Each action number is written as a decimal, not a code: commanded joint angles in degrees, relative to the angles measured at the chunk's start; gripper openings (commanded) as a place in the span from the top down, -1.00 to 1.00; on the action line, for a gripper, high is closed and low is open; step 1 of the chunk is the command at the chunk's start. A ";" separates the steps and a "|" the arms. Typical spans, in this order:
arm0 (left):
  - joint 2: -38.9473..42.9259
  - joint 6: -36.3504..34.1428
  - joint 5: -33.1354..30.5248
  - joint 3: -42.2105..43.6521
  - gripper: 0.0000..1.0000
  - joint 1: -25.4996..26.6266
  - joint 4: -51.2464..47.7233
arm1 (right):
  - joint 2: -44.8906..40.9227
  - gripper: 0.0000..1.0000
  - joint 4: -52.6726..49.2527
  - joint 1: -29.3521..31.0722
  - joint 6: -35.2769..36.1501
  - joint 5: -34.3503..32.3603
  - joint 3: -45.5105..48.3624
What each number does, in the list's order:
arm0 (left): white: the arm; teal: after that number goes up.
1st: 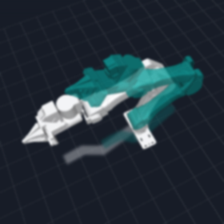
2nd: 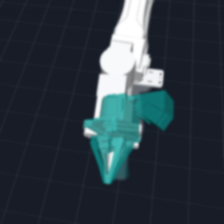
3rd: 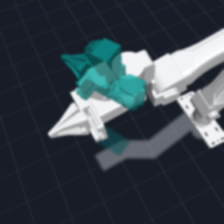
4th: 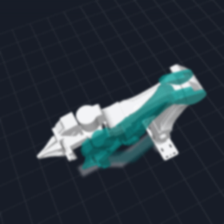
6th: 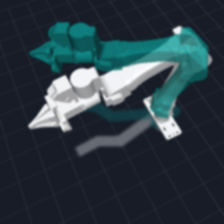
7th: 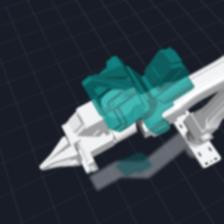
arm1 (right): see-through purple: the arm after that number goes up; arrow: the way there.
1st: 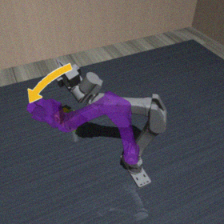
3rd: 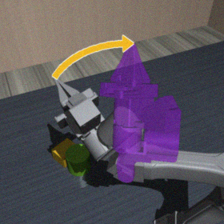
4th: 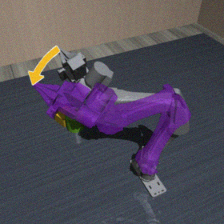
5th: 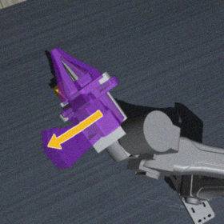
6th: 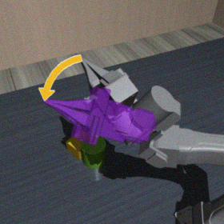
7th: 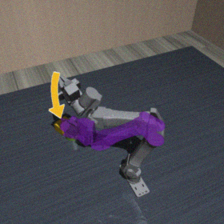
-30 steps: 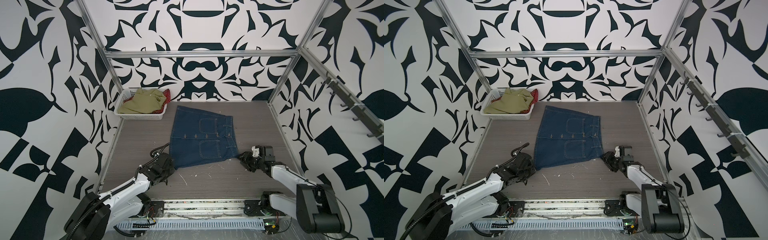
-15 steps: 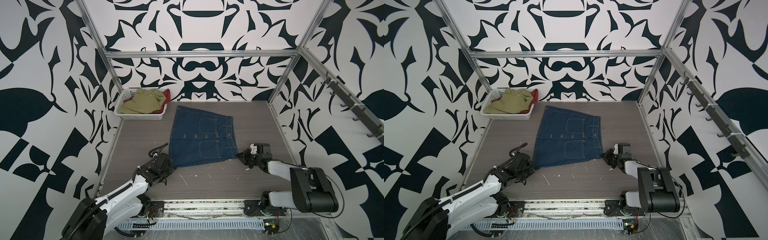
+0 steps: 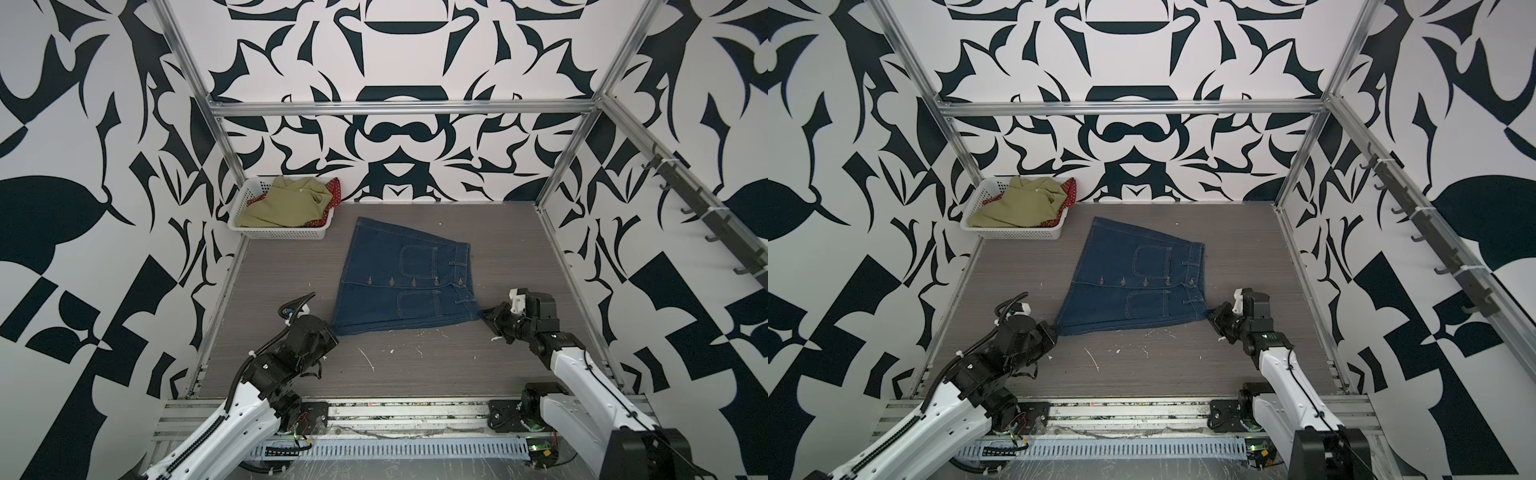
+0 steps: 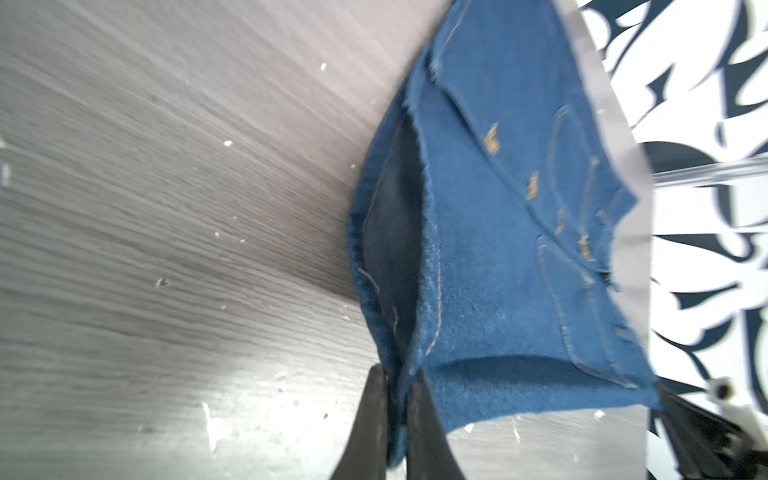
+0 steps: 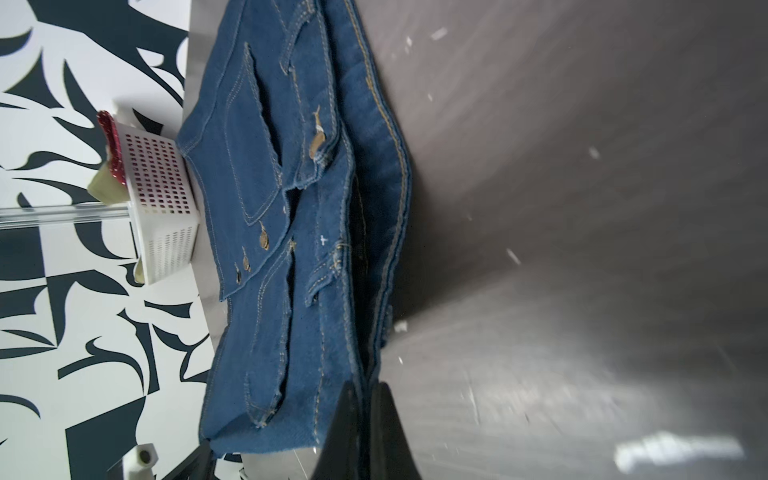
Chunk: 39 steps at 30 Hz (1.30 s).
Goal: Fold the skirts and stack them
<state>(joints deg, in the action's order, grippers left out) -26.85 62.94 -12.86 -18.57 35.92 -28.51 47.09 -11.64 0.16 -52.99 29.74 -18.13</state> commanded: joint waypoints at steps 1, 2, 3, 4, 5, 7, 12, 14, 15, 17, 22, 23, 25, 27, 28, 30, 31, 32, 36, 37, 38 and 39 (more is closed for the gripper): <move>4.95 -2.17 -3.65 -3.05 1.00 -0.39 -8.41 | -7.07 1.00 -11.06 -0.25 -0.49 -2.90 -0.80; 6.02 -3.28 -3.21 -3.93 1.00 -0.41 -9.07 | -9.78 1.00 -13.74 -0.33 -0.69 -3.69 -1.23; 6.64 -4.64 -2.66 -4.66 1.00 -0.41 -9.22 | -11.96 1.00 -15.46 -0.34 -0.71 -4.17 -1.67; 6.97 -5.66 -2.65 -6.02 1.00 -0.39 -10.30 | -14.16 1.00 -17.60 -0.46 -0.58 -4.95 -2.34; 6.80 -7.25 -2.80 -7.68 1.00 -0.41 -10.77 | -15.72 1.00 -19.11 -0.55 -0.54 -5.50 -3.18; 5.29 -11.68 -3.57 -11.78 1.00 -0.41 -10.86 | -16.73 1.00 -19.92 -0.76 -0.53 -5.79 -5.00; -6.47 -24.97 -6.05 -24.41 1.00 -0.50 -6.05 | -11.48 1.00 -16.71 -0.71 0.78 -6.60 -10.75; -13.98 -31.43 -5.90 -30.20 1.00 -1.04 -3.67 | -8.45 1.00 -14.62 -0.75 1.97 -7.40 -13.60; -17.47 -33.51 -5.28 -32.66 1.00 -1.97 -2.92 | -6.91 1.00 -14.04 -0.74 2.47 -7.58 -14.88; -24.49 -37.13 2.59 -36.14 1.00 -6.68 0.89 | -3.06 1.00 -12.36 -0.74 3.77 -7.59 -17.44; -36.37 -39.44 13.98 -39.70 1.00 -17.70 9.19 | 6.67 1.00 -7.35 -0.74 6.48 -7.63 -21.41; -38.47 -40.99 12.90 -40.61 1.00 -17.90 9.52 | 8.63 1.00 -7.43 -0.73 7.10 -8.55 -22.48; -42.11 -43.32 11.46 -42.43 1.00 -18.26 9.71 | 11.82 1.00 -6.49 -0.69 7.78 -8.68 -24.50; -45.68 -44.92 11.93 -44.34 1.00 -18.88 9.85 | 14.34 1.00 -6.46 -0.76 8.51 -10.09 -26.42; -49.04 -45.65 12.15 -45.47 1.00 -19.19 10.02 | 15.49 1.00 -5.76 -0.74 8.45 -10.54 -26.89; -52.18 -47.10 12.07 -47.76 1.00 -19.57 10.03 | 17.98 1.00 -5.08 -0.76 8.91 -10.75 -28.17; -53.46 -47.88 12.05 -48.83 1.00 -19.66 10.19 | 19.43 1.00 -5.02 -0.78 9.05 -10.91 -28.83; -54.76 -48.59 12.03 -49.91 1.00 -19.83 10.48 | 20.83 1.00 -4.50 -0.80 9.13 -10.89 -29.12; -58.21 -50.71 11.04 -54.08 1.00 -20.54 9.65 | 24.89 1.00 -2.26 -1.02 8.57 -9.29 -30.55; -59.10 -51.17 11.08 -55.59 1.00 -20.69 8.60 | 25.38 1.00 -2.51 -1.12 8.39 -9.13 -31.38; -59.70 -51.57 11.38 -57.20 1.00 -20.81 7.57 | 25.45 1.00 -2.81 -1.28 8.34 -8.99 -32.23; -60.04 -51.90 11.54 -58.43 1.00 -20.87 6.55 | 25.30 1.00 -3.13 -1.30 8.34 -9.20 -32.85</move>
<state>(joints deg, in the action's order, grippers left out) -86.50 13.98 0.97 -72.62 16.67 -21.04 73.30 -16.19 -0.01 -45.65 23.03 -47.31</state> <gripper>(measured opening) 0.096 0.077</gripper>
